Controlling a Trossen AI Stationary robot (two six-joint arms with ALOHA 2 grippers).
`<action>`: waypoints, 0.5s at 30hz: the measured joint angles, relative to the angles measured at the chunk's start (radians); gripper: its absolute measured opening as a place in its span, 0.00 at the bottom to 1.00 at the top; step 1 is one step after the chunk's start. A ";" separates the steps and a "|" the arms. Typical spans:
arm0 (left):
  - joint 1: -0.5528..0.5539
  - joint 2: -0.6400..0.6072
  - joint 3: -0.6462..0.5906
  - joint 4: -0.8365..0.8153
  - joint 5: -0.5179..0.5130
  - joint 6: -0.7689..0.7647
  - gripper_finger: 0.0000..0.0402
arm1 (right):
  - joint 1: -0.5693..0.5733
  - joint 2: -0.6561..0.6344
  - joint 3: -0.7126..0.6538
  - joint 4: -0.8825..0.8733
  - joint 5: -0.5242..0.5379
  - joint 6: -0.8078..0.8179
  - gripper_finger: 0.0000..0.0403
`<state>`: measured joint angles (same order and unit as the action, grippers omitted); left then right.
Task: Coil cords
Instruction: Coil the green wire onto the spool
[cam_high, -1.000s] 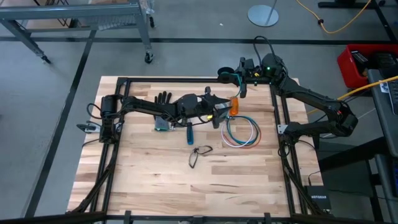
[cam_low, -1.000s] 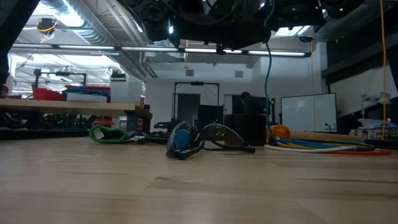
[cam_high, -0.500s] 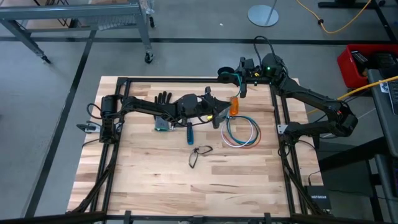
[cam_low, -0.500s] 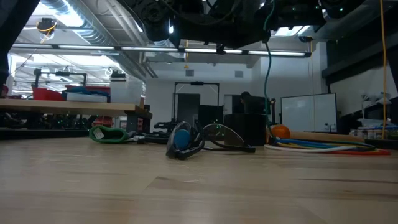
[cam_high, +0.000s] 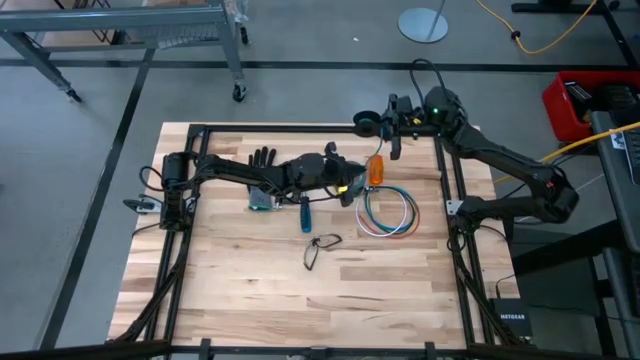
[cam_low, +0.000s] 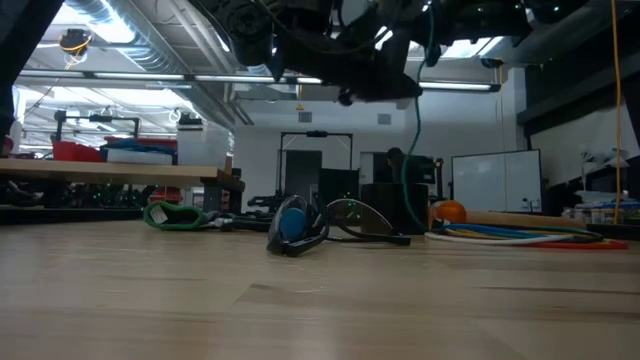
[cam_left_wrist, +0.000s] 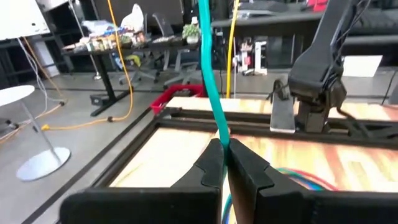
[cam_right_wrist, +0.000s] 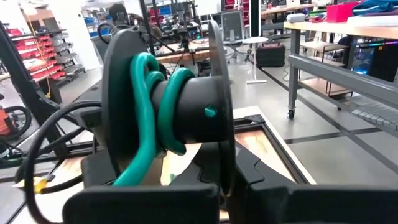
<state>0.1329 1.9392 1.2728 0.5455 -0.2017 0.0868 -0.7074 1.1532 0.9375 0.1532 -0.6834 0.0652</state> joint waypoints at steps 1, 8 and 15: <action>0.000 0.000 0.000 -0.010 -0.006 0.000 0.00 | 0.000 -0.006 0.000 -0.015 0.000 -0.007 0.00; 0.000 -0.002 0.000 -0.088 -0.072 0.000 0.00 | 0.000 -0.043 0.000 -0.162 0.044 -0.049 0.00; 0.000 -0.002 0.000 -0.162 -0.167 0.000 0.00 | 0.000 -0.062 0.000 -0.280 0.076 -0.072 0.00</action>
<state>0.1329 1.9373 1.2728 0.3836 -0.3685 0.0865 -0.7074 1.0912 0.9375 -0.1272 -0.6077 -0.0066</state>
